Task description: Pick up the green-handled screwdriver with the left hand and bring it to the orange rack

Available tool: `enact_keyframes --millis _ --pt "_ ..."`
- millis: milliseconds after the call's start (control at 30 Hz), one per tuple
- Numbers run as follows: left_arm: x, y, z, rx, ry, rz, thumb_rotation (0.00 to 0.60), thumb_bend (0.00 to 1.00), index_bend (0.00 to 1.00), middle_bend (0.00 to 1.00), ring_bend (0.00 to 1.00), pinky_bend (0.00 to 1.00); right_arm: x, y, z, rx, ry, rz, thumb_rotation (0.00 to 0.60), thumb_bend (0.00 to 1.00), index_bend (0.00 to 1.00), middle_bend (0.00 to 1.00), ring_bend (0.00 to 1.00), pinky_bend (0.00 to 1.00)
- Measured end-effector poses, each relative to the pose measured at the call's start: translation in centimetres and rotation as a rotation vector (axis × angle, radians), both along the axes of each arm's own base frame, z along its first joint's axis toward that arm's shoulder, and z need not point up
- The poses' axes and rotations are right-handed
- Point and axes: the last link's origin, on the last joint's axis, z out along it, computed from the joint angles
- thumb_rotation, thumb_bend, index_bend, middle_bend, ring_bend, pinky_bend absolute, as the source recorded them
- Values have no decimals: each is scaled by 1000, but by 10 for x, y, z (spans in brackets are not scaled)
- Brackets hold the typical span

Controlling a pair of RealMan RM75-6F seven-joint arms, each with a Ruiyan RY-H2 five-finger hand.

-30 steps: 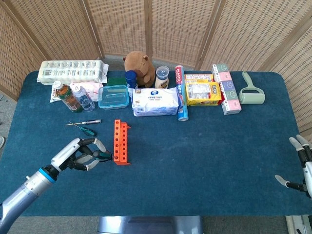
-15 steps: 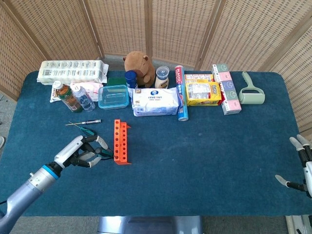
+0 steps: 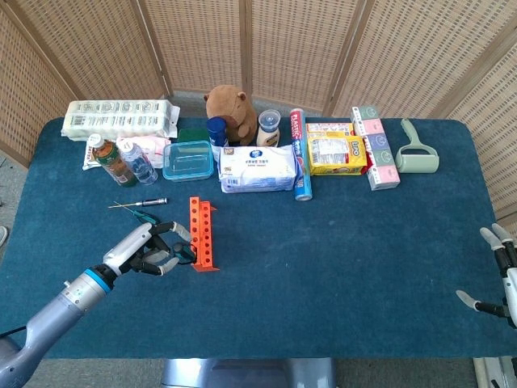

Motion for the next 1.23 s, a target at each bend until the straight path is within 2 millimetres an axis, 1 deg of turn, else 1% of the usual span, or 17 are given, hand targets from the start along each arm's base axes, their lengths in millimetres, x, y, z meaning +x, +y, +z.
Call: enact_keyframes --millis 200,433,500,533,600,633,667,700,733,767,800,833,933,1000,1100,1233 --pt "0 -2 3 6 1 -4 600 413 220 998 959 950 0 0 0 0 -2 0 600 34 59 0 0 0" --pt "1 -3 7 23 -30 -5 600 408 130 998 959 945 0 0 1 -1 -2 -1 600 34 59 0 0 0" --pt "1 -3 10 38 -41 -10 600 401 110 960 934 919 0 0 1 -1 -2 -2 600 34 59 0 0 0" --pt "1 -4 13 51 -48 -13 600 393 100 902 897 883 0 0 1 -1 -2 -1 600 34 59 0 0 0" --pt "-1 -5 18 76 -59 -19 600 365 67 734 793 776 0 0 1 -1 -2 0 600 34 59 0 0 0" --pt "-2 -6 22 96 -66 -24 600 332 39 581 677 698 0 0 1 -1 -2 1 600 34 59 0 0 0" --pt "-4 -7 25 113 -70 -27 600 289 14 392 495 614 0 1 1 -1 -2 1 600 34 59 0 0 0" --pt "-6 -9 29 130 -72 -30 600 259 3 268 357 557 0 1 1 -1 -1 2 600 34 59 0 0 0" --pt "-10 -11 34 153 -69 -35 600 214 0 114 163 468 0 1 1 -1 -1 2 600 34 59 0 0 0" --pt "-14 -13 37 167 -58 -37 600 179 0 32 45 383 0 1 1 -1 -2 2 600 34 59 0 0 0" --pt "-18 -15 41 177 -40 -38 600 159 0 9 12 330 0 1 1 -2 -1 2 600 34 59 0 0 0" --pt "-25 -17 46 186 -4 -39 600 136 0 0 0 266 0 1 1 -2 -1 2 600 34 59 0 0 0" --pt "-41 -20 53 216 111 -41 600 109 0 0 0 186 1 1 0 -5 1 1 600 34 59 0 0 0" --pt "-52 -22 55 252 186 -45 600 106 0 0 0 173 1 1 0 -5 3 0 600 34 59 0 0 0" --pt "-73 -30 61 344 325 -48 600 107 0 0 0 162 1 1 -2 -5 7 -2 600 34 59 0 0 0" --pt "-111 -49 72 511 478 -5 600 107 0 0 0 137 2 0 -3 -8 18 -2 600 35 59 0 0 0"
